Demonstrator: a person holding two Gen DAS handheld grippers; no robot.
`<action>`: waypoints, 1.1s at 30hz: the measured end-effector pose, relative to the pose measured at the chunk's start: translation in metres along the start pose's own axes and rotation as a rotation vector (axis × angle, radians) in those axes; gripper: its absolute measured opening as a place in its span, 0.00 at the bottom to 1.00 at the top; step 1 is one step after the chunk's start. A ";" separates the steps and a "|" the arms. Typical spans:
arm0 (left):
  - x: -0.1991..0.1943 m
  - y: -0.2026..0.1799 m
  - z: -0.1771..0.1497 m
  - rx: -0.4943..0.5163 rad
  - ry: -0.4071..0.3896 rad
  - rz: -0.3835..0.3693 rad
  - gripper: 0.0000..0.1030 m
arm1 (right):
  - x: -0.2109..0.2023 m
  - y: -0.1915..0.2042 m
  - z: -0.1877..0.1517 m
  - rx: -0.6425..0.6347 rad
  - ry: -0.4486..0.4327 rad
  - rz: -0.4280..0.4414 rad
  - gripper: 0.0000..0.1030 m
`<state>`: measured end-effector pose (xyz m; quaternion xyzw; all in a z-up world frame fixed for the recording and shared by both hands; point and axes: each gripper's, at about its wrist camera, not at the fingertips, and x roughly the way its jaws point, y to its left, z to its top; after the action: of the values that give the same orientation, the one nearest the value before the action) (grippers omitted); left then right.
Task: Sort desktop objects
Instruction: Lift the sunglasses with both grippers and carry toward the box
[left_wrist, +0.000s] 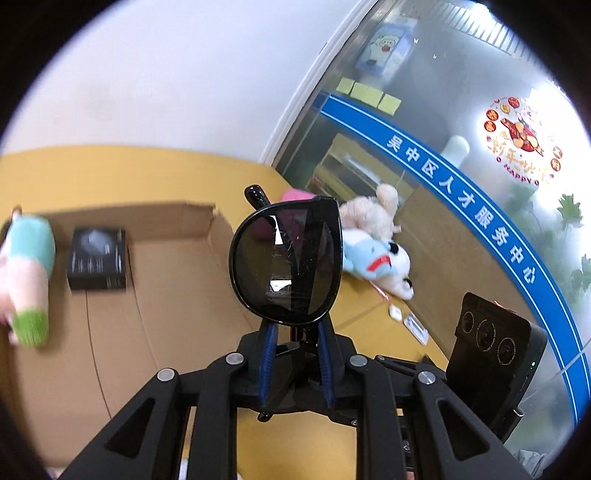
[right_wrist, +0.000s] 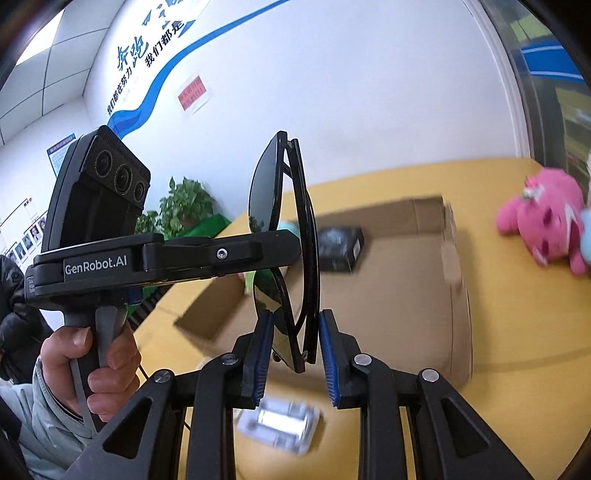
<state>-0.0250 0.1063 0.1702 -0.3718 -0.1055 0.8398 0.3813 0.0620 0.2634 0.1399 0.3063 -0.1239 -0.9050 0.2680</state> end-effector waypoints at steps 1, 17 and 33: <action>0.002 0.004 0.011 0.012 -0.004 0.002 0.19 | 0.007 -0.003 0.012 0.003 -0.008 0.005 0.23; 0.086 0.115 0.119 -0.084 0.067 -0.013 0.19 | 0.130 -0.074 0.122 0.054 0.054 -0.032 0.23; 0.230 0.209 0.059 -0.399 0.341 -0.006 0.20 | 0.255 -0.180 0.081 0.252 0.443 -0.190 0.23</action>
<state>-0.2833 0.1343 -0.0097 -0.5756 -0.2044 0.7263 0.3152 -0.2322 0.2736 0.0092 0.5378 -0.1448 -0.8145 0.1623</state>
